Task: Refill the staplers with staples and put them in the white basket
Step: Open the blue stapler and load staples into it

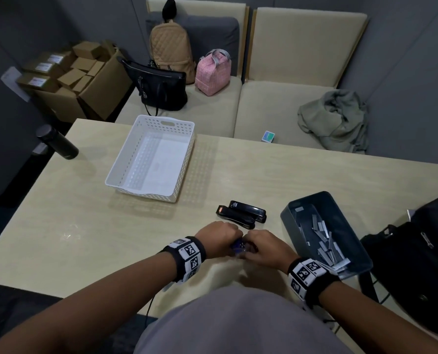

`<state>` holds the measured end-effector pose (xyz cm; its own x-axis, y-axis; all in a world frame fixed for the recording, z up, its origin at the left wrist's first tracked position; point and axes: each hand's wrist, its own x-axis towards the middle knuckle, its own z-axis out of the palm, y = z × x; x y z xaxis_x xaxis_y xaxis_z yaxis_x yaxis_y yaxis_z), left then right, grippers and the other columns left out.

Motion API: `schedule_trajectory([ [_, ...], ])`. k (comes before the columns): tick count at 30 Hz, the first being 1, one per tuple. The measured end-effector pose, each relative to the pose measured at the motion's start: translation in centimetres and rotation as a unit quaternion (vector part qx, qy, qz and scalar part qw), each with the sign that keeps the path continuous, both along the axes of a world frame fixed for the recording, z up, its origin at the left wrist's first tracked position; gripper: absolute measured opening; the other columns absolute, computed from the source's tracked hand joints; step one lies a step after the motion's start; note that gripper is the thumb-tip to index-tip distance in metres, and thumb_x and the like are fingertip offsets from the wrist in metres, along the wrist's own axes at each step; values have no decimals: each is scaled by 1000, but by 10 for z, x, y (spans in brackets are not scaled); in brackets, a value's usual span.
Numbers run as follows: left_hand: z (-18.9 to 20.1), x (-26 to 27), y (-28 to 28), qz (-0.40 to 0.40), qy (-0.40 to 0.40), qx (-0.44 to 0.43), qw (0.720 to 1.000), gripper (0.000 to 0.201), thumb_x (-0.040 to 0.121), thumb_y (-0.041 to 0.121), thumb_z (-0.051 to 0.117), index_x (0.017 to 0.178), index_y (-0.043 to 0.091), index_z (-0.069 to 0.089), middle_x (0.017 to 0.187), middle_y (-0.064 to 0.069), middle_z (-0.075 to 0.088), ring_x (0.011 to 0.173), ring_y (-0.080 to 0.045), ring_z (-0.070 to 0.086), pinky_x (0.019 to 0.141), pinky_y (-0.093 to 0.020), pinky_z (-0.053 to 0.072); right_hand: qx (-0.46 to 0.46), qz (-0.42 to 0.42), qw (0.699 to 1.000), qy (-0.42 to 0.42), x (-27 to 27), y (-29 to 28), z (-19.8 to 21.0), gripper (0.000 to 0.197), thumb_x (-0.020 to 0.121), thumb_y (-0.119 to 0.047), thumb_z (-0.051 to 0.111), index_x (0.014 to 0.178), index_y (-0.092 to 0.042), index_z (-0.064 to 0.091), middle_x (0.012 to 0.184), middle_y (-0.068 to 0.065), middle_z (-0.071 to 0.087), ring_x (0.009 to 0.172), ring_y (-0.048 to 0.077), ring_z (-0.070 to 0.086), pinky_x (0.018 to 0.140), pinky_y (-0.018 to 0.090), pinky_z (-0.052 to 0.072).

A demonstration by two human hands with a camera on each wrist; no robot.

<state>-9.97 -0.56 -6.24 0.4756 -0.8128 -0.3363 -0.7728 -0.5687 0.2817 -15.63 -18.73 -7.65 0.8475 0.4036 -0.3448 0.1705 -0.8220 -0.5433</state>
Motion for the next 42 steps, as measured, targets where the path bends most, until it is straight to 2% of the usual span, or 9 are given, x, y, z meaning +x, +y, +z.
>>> schedule_trajectory([
  [6, 0, 0, -1, 7, 9, -31, 999, 26, 84, 33, 67, 87, 8, 61, 89, -11, 65, 75, -33, 60, 59, -36, 39, -111, 38, 993, -33, 1, 2, 4, 30, 92, -34, 53, 96, -8, 67, 97, 12, 66, 88, 31, 61, 72, 39, 44],
  [11, 9, 12, 23, 49, 33, -83, 995, 18, 76, 24, 68, 78, 11, 55, 82, -5, 60, 70, -25, 55, 59, -34, 40, -134, 13, 991, -19, -3, -14, -9, 31, 89, -34, 50, 88, -11, 71, 89, 10, 68, 80, 31, 62, 67, 35, 44],
  [15, 3, 25, 54, 83, 24, -4, 996, 7, 75, 14, 61, 72, 12, 55, 81, -5, 59, 72, -27, 56, 59, -35, 40, -188, 31, 982, -9, 0, -9, -11, 34, 91, -34, 49, 93, -8, 71, 92, 12, 66, 81, 32, 62, 66, 34, 43],
  [19, -19, 26, 85, 91, 30, 74, 993, 9, 79, 9, 55, 86, 13, 60, 93, -8, 61, 81, -33, 61, 61, -35, 40, -251, 77, 965, -14, -5, 0, -14, 27, 94, -19, 45, 101, -1, 64, 101, 17, 62, 85, 37, 63, 64, 39, 39],
  [23, -28, 17, 68, 118, 12, 31, 992, 19, 80, 32, 59, 95, 21, 64, 95, -3, 65, 90, -27, 61, 67, -33, 44, -279, 119, 952, -33, -10, 1, -17, 22, 94, -8, 44, 104, 0, 62, 103, 18, 60, 83, 36, 63, 61, 40, 40],
  [28, -40, -5, -3, 157, 47, 22, 986, 42, 88, 55, 53, 108, 19, 63, 109, -10, 62, 104, -29, 56, 85, -39, 45, -251, 100, 962, -33, -7, -2, -15, 33, 97, -30, 45, 107, -2, 61, 106, 17, 60, 91, 36, 62, 67, 40, 43],
  [31, -48, -16, -30, 185, 46, 41, 981, 46, 90, 55, 48, 112, 17, 61, 114, -12, 60, 109, -32, 53, 89, -42, 43, -222, 80, 971, -31, -7, -7, -14, 42, 97, -41, 45, 107, -4, 62, 106, 17, 60, 93, 36, 61, 66, 36, 37],
  [36, -55, -12, -35, 253, 95, 51, 961, 36, 86, 56, 56, 100, 24, 60, 113, -8, 58, 112, -30, 51, 91, -44, 41, -213, 45, 976, -9, -8, -6, -15, 33, 96, -30, 48, 104, -3, 63, 104, 18, 61, 93, 37, 62, 71, 42, 45],
  [42, -49, -4, -35, 289, 154, 51, 943, 25, 82, 47, 62, 94, 25, 64, 110, -5, 60, 108, -27, 50, 91, -43, 42, -224, 41, 973, -17, -9, -4, -19, 28, 96, -26, 48, 100, -2, 61, 101, 17, 62, 90, 38, 62, 64, 39, 34],
])
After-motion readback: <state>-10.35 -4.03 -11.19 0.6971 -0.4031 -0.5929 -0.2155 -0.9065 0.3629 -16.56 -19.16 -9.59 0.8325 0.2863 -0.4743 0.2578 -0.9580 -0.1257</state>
